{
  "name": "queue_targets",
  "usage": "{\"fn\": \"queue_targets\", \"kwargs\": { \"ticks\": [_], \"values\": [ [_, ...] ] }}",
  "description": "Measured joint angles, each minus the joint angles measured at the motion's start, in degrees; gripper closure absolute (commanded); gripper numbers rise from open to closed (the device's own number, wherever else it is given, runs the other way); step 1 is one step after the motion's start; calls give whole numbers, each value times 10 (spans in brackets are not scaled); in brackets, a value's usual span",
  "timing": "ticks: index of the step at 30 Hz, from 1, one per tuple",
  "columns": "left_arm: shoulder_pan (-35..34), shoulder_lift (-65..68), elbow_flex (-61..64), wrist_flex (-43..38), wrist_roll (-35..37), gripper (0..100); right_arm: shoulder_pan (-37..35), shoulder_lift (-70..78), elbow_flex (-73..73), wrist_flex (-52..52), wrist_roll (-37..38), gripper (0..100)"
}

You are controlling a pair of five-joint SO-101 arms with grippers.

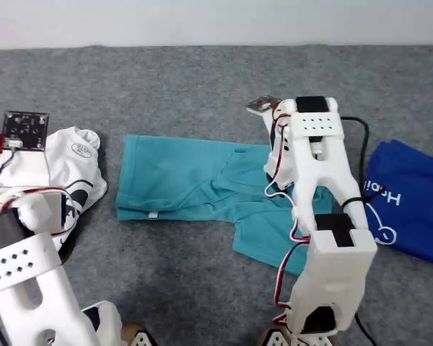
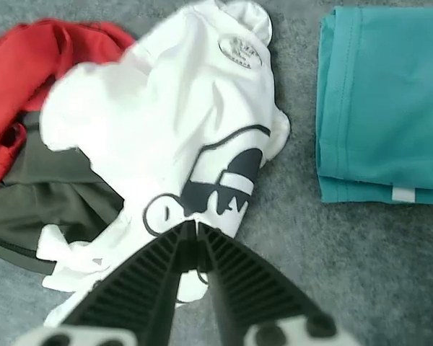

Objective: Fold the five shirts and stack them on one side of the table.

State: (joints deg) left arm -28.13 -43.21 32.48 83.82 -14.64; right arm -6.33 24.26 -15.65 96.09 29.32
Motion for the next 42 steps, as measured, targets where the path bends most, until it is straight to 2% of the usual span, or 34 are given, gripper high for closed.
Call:
{"fn": "queue_targets", "kwargs": {
  "ticks": [6,12,23,25,29,42],
  "values": [
    [0,0,3,0,0,994,0,7,-47,-4,0,851],
    [0,0,3,0,0,994,0,54,-50,-28,38,851],
    [0,0,3,0,0,994,-1,92,-50,-33,47,855],
    [0,0,3,0,0,994,5,113,-50,-37,53,891],
    [0,0,3,0,0,994,25,135,-50,-38,96,992],
    [0,0,3,0,0,994,61,117,-50,-33,186,989]
  ]
}}
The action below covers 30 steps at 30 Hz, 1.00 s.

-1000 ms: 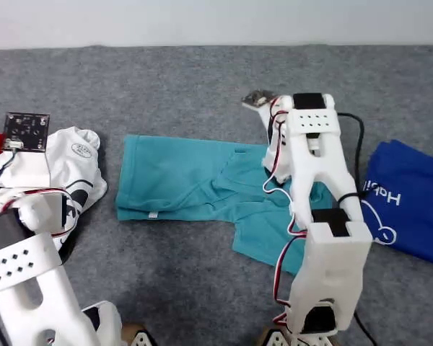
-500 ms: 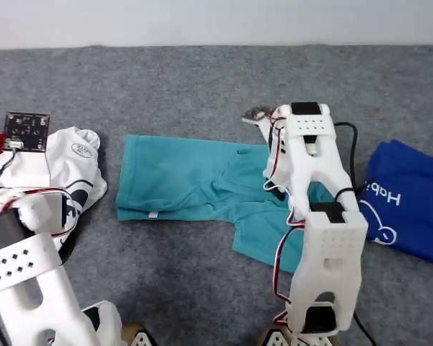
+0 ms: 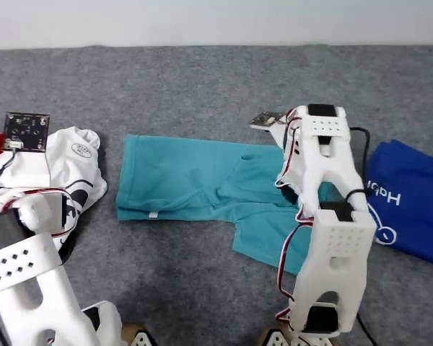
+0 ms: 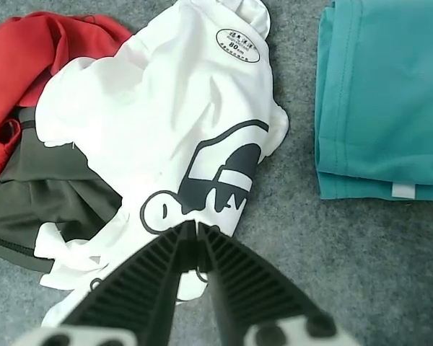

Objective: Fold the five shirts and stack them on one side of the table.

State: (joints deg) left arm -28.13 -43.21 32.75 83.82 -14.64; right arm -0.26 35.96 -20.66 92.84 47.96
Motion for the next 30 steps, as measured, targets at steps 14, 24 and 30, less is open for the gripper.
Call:
{"fn": "queue_targets", "kwargs": {
  "ticks": [14,24,30],
  "values": [
    [0,0,0,0,0,994,31,-49,0,70,113,989],
    [0,0,0,0,0,994,40,-45,0,75,143,862],
    [0,0,2,0,0,994,40,-46,0,75,71,774]
  ]
}}
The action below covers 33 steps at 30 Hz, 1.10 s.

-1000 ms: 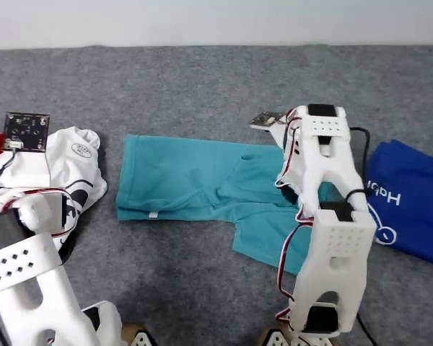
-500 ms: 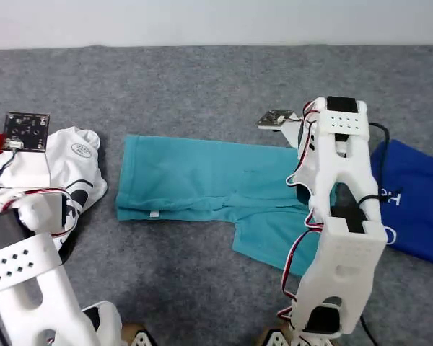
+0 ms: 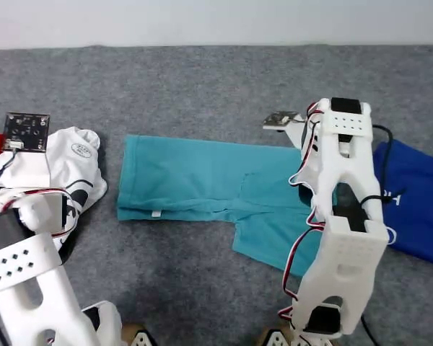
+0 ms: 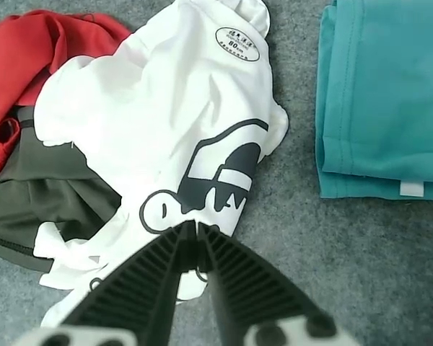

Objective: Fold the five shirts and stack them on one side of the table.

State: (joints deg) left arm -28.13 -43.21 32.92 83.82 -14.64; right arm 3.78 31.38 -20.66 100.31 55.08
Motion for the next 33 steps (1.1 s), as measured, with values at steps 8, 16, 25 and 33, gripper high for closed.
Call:
{"fn": "queue_targets", "kwargs": {
  "ticks": [8,16,25,33],
  "values": [
    [0,0,0,0,0,994,-100,-96,0,0,-94,996],
    [0,0,0,0,0,994,-258,-74,-1,-41,-179,988],
    [0,0,0,0,0,994,-325,9,0,-91,-249,988],
    [0,0,0,0,0,994,-362,49,0,-33,-252,988]
  ]
}}
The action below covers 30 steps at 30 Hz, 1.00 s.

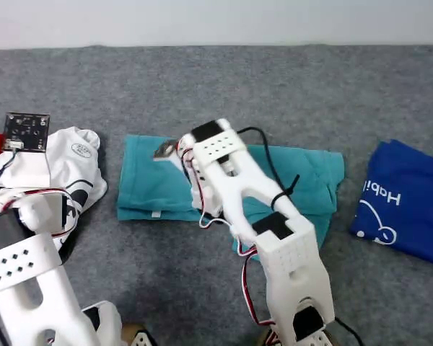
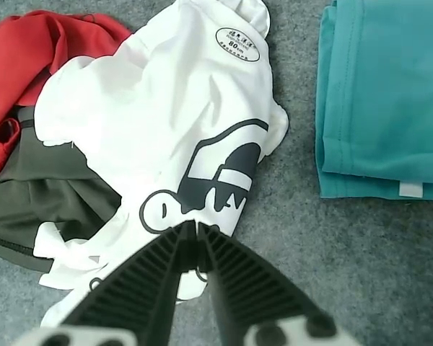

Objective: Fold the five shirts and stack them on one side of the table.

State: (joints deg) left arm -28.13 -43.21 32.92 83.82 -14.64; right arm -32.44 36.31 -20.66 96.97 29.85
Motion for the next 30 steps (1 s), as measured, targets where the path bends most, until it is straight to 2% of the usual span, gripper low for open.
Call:
{"fn": "queue_targets", "kwargs": {
  "ticks": [13,18,24,30],
  "values": [
    [0,0,0,0,0,994,18,4,-96,-23,0,988],
    [0,0,0,0,0,994,17,84,-98,-29,-3,988],
    [0,0,0,0,0,994,5,101,-113,27,-21,988],
    [0,0,0,0,0,994,-2,101,-113,33,-24,988]
  ]
}}
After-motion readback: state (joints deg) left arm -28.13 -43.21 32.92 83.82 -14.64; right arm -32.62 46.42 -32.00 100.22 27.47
